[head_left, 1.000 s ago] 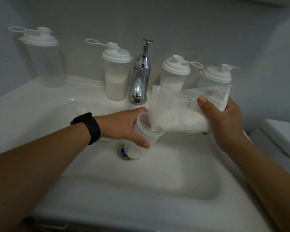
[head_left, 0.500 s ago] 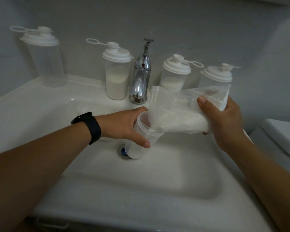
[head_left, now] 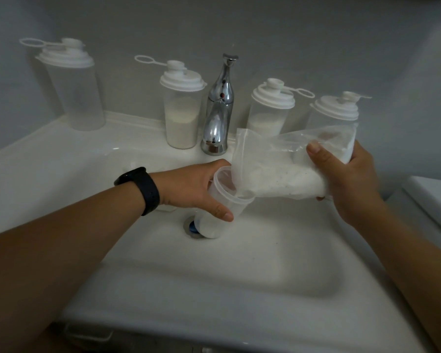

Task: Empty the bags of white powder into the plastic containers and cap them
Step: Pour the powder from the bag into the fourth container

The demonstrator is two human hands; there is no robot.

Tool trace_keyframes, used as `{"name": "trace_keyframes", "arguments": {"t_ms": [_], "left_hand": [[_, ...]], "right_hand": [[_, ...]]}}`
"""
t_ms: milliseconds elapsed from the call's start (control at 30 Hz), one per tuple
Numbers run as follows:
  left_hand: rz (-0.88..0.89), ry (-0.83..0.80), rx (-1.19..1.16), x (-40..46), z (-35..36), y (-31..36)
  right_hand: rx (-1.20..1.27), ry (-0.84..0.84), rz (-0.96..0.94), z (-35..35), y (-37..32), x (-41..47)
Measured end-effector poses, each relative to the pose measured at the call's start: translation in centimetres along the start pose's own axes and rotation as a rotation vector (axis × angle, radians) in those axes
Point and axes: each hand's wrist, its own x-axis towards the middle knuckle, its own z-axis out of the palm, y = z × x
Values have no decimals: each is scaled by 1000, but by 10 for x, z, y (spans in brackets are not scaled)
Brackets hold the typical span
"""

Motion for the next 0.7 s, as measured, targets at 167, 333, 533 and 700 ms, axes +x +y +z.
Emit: {"name": "trace_keyframes", "arguments": {"t_ms": [167, 333, 533, 700], "left_hand": [[-4, 4, 4, 0, 0, 0], [-8, -1, 3, 0, 0, 1], [-11, -3, 9, 1, 0, 0], [-5, -9, 6, 1, 0, -2]], "right_hand": [[-6, -2, -12, 2, -2, -2], [2, -1, -23, 2, -2, -2], [13, -1, -20, 3, 0, -1], [7, -3, -22, 2, -1, -2]]}}
